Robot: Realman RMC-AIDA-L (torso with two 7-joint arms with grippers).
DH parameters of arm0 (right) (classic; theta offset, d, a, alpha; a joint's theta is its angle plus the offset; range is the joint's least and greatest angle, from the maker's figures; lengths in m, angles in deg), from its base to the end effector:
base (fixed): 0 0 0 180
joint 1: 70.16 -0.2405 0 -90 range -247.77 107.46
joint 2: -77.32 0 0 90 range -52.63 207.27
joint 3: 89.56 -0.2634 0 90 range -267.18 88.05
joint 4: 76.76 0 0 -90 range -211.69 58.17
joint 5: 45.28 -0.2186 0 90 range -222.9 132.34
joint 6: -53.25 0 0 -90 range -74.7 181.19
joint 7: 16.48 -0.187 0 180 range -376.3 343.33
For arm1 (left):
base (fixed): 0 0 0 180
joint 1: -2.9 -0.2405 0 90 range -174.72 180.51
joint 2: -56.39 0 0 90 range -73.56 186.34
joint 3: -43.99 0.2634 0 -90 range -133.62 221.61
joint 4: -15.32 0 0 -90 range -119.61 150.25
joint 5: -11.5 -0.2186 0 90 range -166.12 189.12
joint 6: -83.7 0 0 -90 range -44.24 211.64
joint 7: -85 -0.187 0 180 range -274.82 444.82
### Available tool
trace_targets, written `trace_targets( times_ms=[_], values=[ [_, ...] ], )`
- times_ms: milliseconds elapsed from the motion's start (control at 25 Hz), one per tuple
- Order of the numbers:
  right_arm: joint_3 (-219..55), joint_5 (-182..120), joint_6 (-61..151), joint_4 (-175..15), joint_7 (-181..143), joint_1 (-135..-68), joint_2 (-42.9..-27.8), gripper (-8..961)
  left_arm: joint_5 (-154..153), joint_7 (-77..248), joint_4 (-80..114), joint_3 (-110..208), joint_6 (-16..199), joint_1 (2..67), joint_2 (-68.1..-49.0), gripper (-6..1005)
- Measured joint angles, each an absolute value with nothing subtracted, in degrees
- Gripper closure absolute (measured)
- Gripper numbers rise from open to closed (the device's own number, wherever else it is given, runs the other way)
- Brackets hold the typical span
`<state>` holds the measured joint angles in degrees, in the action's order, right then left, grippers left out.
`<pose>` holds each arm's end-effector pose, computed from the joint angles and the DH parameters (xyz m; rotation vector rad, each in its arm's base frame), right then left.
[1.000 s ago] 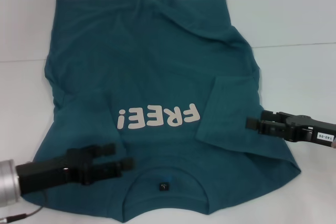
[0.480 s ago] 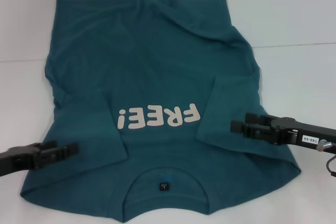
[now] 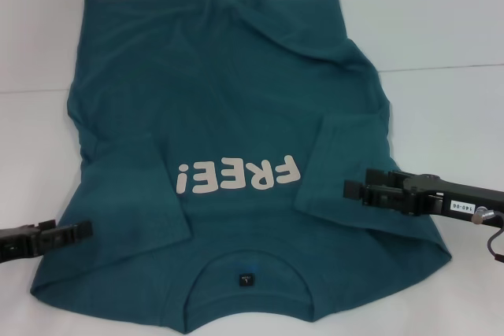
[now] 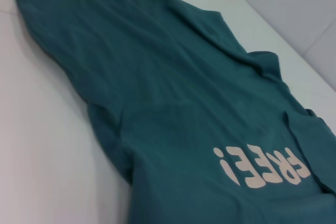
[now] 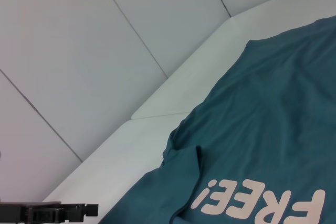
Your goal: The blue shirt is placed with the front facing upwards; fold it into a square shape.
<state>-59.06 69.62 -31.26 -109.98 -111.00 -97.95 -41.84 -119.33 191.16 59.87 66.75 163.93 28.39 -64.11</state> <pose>0.2934 0.3558 -0.0318 -2.4124 1.1878 0.8373 -0.3523 0.3489 -0.0018 -2.2052 -1.3833 -0.5303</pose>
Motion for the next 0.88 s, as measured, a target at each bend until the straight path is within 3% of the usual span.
trace_targets(
  times_ms=[880],
  values=[
    [-59.36,69.44,-31.18,-109.98,-111.72,-98.02,-41.86,25,-123.14,191.32,58.91,67.59,159.43,28.58,-64.28,90]
  ],
)
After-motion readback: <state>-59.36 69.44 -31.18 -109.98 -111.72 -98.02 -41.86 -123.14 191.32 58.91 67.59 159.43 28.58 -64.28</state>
